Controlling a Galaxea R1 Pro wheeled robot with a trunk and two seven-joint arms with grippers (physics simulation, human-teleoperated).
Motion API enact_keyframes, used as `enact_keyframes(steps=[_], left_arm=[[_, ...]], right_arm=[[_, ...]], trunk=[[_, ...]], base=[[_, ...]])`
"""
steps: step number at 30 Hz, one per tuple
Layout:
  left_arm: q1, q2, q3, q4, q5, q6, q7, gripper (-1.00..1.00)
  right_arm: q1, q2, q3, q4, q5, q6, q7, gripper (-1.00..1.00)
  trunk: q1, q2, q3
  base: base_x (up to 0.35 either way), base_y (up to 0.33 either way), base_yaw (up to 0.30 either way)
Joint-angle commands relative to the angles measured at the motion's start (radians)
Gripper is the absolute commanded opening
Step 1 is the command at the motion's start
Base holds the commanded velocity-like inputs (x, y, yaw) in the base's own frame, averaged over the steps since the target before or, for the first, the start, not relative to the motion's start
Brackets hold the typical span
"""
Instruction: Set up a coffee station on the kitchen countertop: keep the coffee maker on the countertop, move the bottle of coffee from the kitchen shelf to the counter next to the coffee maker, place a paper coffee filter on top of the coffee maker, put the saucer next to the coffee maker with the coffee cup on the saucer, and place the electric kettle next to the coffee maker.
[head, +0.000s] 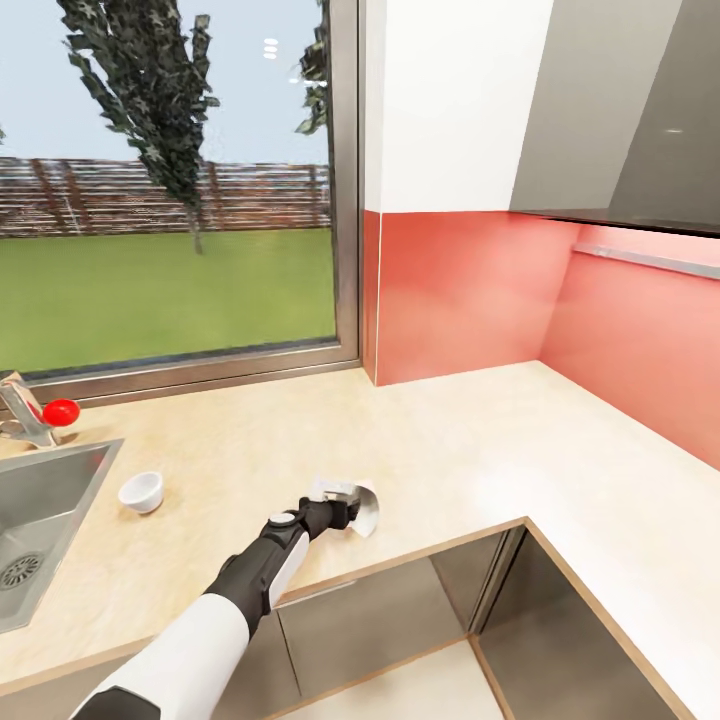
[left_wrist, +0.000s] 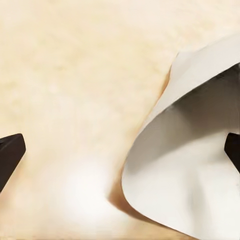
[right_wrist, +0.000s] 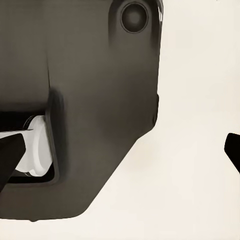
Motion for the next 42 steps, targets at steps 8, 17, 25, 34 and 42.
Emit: enact_keyframes(steps=[8, 17, 25, 34, 42], left_arm=[[0.004, 0.0, -0.001, -0.001, 0.01, 0.007, 0.0, 1.0], [0.011, 0.0, 0.0, -0.001, 0.01, 0.007, 0.0, 1.0], [0.013, 0.0, 0.0, -0.001, 0.01, 0.007, 0.0, 1.0], [0.015, 0.0, -0.001, -0.001, 0.01, 0.006, 0.0, 1.0], [0.015, 0.0, -0.001, -0.001, 0.01, 0.007, 0.0, 1.0]], right_arm=[[0.0, 0.0, 0.0, 0.0, 0.0, -0.003, 0.0, 1.0], [0.0, 0.0, 0.0, 0.0, 0.0, -0.002, 0.0, 1.0], [0.0, 0.0, 0.0, 0.0, 0.0, -0.002, 0.0, 1.0], [0.0, -0.001, 0.0, 0.0, 0.001, -0.002, 0.0, 1.0], [0.0, -0.001, 0.0, 0.0, 0.0, -0.002, 0.0, 1.0]], trunk=[[0.001, -0.002, -0.002], [0.001, -0.002, -0.002], [0.001, -0.002, -0.002], [0.001, -0.002, -0.002], [0.001, -0.002, -0.002]], base=[[0.0, 0.0, 0.0], [0.038, 0.0, 0.0], [0.019, 0.0, 0.0], [0.022, 0.0, 0.0], [0.0, 0.0, 0.0]])
